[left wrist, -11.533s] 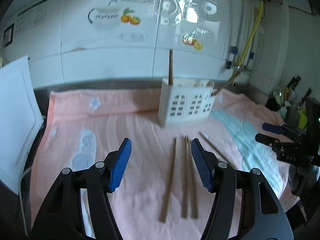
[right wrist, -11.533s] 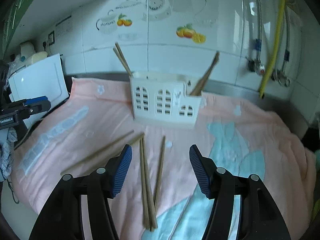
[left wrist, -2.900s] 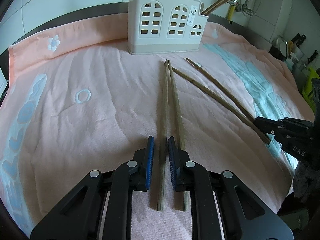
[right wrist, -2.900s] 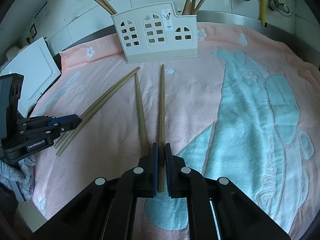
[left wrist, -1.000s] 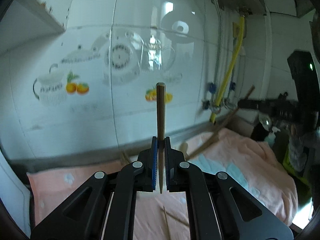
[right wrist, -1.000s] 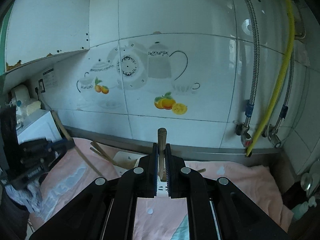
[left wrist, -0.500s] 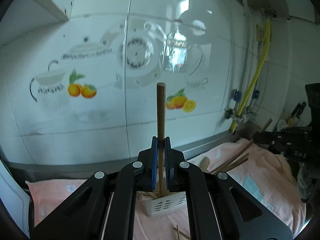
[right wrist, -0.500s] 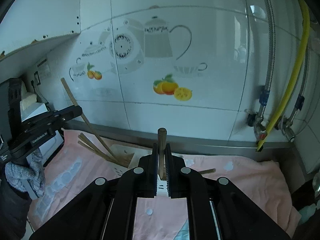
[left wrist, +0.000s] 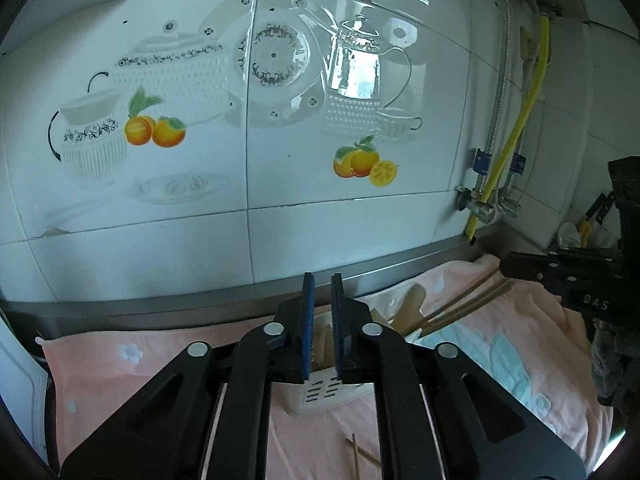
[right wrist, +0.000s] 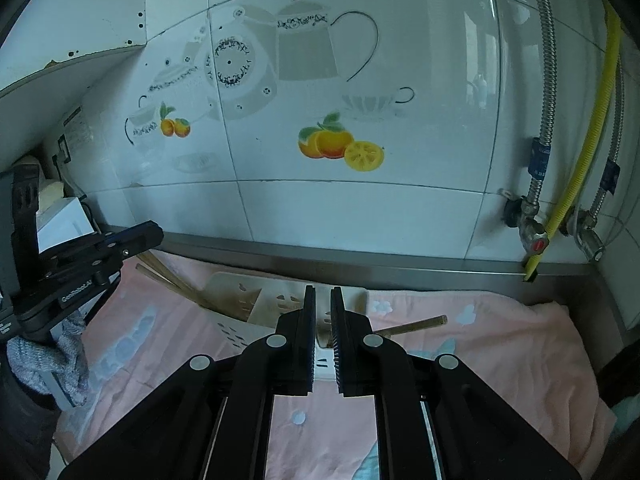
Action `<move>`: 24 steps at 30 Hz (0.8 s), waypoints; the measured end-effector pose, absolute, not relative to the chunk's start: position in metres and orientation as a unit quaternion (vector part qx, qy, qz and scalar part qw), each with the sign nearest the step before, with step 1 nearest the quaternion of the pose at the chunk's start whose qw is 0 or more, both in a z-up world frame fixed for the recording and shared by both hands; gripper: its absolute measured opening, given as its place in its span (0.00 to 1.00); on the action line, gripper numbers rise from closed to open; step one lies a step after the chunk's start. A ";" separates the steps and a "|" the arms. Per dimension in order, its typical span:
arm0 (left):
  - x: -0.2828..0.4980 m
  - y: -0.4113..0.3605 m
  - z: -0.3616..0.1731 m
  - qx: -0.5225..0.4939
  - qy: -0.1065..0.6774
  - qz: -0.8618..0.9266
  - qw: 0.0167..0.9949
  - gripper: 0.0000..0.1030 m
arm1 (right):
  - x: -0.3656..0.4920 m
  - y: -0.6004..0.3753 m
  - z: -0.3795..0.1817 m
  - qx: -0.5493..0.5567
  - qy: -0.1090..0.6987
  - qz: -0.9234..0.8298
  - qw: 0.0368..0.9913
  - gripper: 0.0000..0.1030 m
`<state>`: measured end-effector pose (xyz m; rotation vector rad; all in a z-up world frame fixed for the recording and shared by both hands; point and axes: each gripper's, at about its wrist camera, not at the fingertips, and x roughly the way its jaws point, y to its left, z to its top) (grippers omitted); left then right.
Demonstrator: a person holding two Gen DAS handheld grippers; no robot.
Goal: Organize utensils
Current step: 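Open both grippers and withdraw them from the holder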
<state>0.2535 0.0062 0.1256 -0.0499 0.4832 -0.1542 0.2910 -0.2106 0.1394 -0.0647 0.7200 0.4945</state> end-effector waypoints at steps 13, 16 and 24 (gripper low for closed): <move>0.195 0.007 0.124 -0.013 0.221 -0.074 0.972 0.36 | 0.235 -0.217 0.140 -0.041 0.309 0.245 0.918 0.27; 0.173 0.011 0.113 -0.012 0.222 -0.074 0.972 0.42 | 0.212 -0.216 0.128 -0.046 0.305 0.246 0.919 0.28; 0.123 0.017 0.073 -0.016 0.248 -0.076 0.966 0.50 | 0.159 -0.210 0.071 -0.049 0.337 0.264 0.902 0.28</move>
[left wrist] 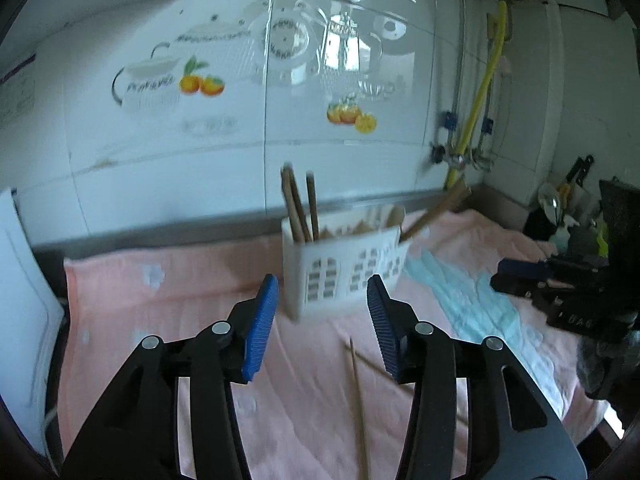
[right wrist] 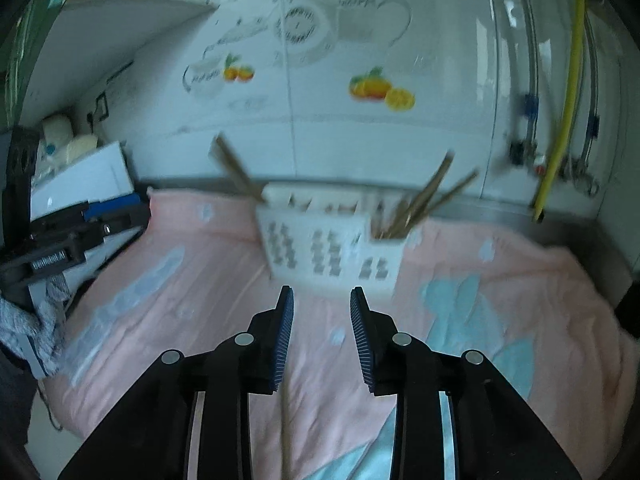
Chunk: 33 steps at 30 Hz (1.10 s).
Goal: Organize utensils
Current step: 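Open both grippers and withdraw them from the holder, then close the left gripper on a chopstick while the right gripper grasps the last chopstick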
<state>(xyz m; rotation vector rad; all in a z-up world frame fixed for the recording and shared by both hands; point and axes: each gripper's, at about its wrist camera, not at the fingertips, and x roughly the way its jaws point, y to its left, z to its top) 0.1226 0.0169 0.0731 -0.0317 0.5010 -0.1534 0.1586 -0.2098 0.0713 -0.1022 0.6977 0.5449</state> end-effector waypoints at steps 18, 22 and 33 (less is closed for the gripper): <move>0.067 0.018 -0.024 -0.042 0.334 -0.075 0.939 0.57 | 0.095 -0.197 -0.039 -0.069 0.418 0.270 0.865 0.24; 0.061 0.010 -0.042 -0.045 0.355 -0.085 0.930 0.57 | 0.098 -0.197 -0.050 -0.065 0.431 0.268 0.859 0.21; 0.059 -0.007 -0.071 -0.048 0.387 -0.105 0.915 0.55 | 0.102 -0.199 -0.067 -0.060 0.449 0.260 0.853 0.15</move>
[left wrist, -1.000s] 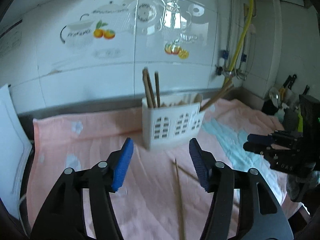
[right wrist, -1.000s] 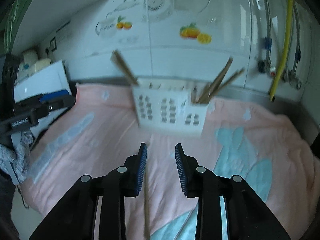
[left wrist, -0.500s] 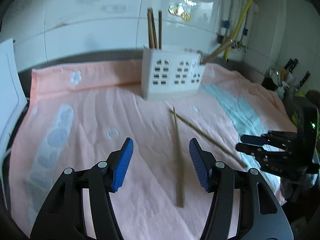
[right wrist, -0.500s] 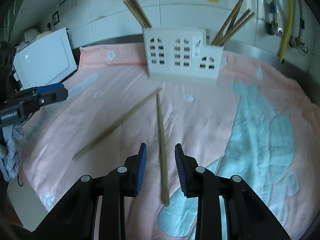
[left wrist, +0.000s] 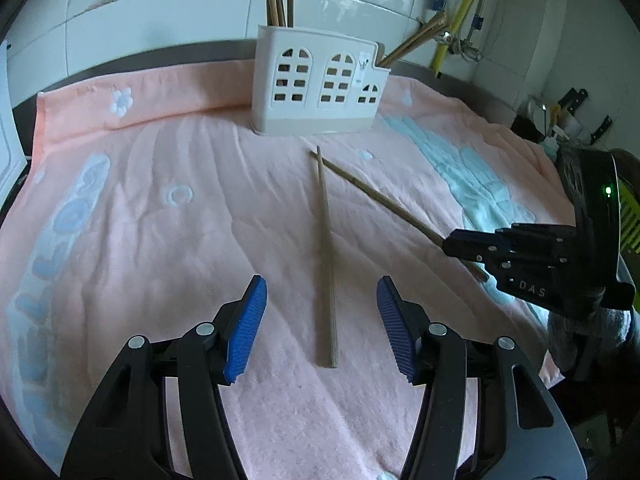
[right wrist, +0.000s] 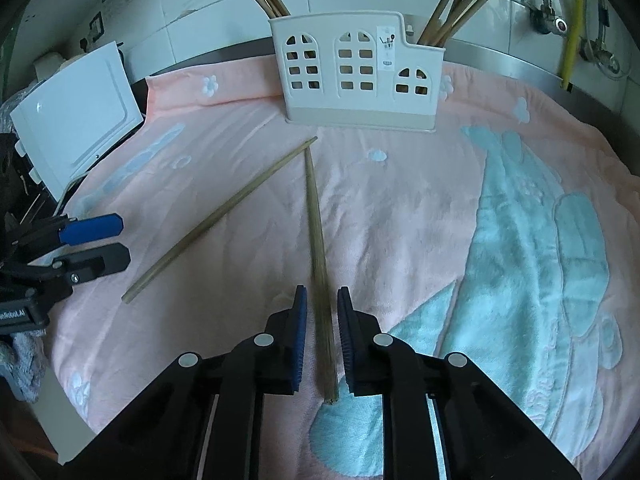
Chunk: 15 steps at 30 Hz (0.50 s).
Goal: Organize utensils
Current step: 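Close the left gripper on a chopstick while the right gripper grasps the last chopstick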
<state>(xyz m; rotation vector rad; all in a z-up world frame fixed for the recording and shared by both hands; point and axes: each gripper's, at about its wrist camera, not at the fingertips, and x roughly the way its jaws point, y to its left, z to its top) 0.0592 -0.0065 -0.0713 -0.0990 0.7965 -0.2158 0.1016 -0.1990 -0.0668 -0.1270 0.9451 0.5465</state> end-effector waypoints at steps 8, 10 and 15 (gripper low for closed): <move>0.065 -0.014 -0.081 -0.050 0.401 -0.114 0.908 0.46 | 0.102 -0.197 -0.072 -0.063 0.454 0.259 0.850 0.10; 0.069 -0.018 -0.082 -0.047 0.403 -0.116 0.907 0.38 | 0.103 -0.198 -0.072 -0.062 0.454 0.259 0.850 0.08; 0.078 -0.021 -0.087 -0.047 0.411 -0.115 0.903 0.31 | 0.103 -0.199 -0.073 -0.059 0.455 0.259 0.850 0.08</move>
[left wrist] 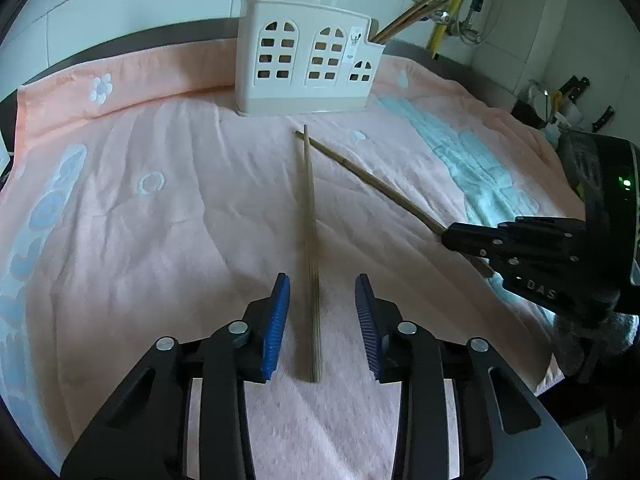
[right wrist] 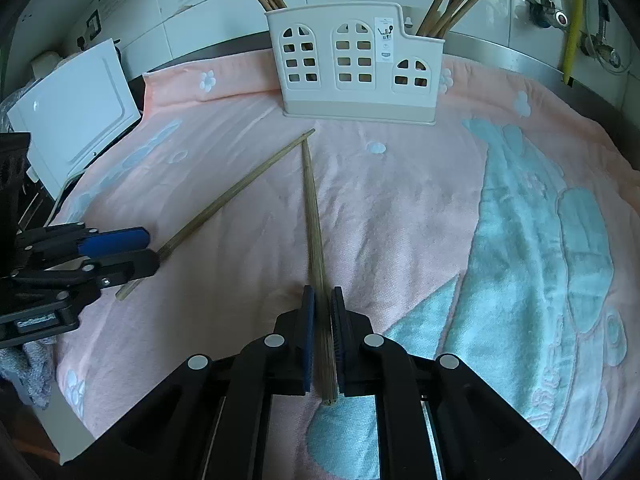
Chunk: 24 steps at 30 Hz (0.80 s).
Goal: Organize utensils
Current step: 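Close the left gripper on a chopstick while the right gripper grasps the last chopstick, then lift the left gripper's chopstick into the holder while the right gripper inserts its chopstick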
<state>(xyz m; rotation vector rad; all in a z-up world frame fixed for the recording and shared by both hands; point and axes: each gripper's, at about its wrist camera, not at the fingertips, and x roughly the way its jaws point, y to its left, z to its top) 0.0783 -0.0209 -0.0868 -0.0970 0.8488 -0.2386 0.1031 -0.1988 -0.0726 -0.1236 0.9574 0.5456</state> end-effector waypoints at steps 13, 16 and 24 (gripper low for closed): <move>0.089 -0.017 -0.093 -0.051 0.428 -0.094 0.897 0.05 | 0.102 -0.199 -0.072 -0.055 0.452 0.258 0.852 0.07; 0.087 -0.015 -0.087 -0.055 0.422 -0.096 0.900 0.05 | 0.100 -0.198 -0.068 -0.055 0.447 0.259 0.854 0.07; 0.078 -0.001 -0.047 -0.064 0.374 -0.098 0.920 0.05 | 0.096 -0.202 -0.028 -0.053 0.403 0.263 0.875 0.07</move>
